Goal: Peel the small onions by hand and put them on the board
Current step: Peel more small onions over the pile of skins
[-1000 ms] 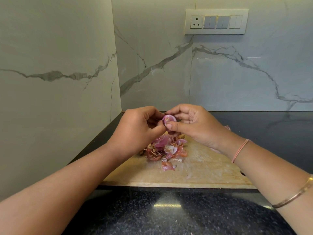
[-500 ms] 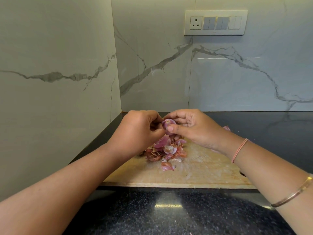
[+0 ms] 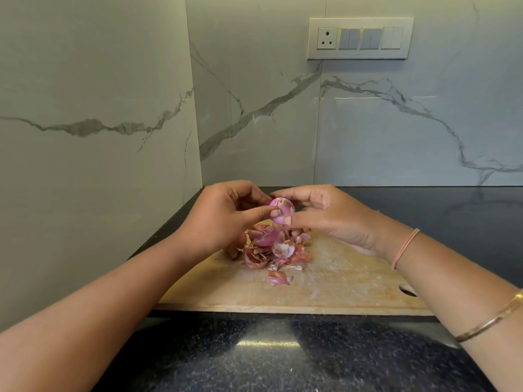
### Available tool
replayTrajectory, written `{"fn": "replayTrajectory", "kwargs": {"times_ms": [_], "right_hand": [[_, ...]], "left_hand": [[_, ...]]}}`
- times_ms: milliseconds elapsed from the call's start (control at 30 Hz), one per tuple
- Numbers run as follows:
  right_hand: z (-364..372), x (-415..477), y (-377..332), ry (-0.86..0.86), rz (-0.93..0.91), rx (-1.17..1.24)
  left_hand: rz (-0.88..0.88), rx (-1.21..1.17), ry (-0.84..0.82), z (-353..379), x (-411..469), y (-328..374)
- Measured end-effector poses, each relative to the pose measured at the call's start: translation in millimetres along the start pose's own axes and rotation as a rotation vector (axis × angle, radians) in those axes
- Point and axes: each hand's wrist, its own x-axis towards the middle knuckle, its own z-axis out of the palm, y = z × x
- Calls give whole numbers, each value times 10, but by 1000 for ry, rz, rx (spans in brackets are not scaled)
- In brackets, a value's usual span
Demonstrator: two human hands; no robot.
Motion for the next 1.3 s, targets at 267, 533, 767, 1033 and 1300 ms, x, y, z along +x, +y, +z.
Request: {"fn": "replayTrajectory", "kwargs": {"times_ms": [267, 533, 767, 1033, 1300], "right_hand": [[58, 7, -1, 87, -104, -44], [173, 55, -11, 145, -138, -103], [222, 84, 48, 182, -147, -158], [140, 5, -62, 62, -164, -104], [90, -2, -24, 64, -145, 10]], "left_hand": [[21, -25, 22, 18, 6, -39], [-24, 121, 162, 112, -19, -6], [-103, 230, 212, 156, -13, 36], [-71, 263, 228, 74, 5, 21], [-141, 275, 225, 49, 5, 7]]}}
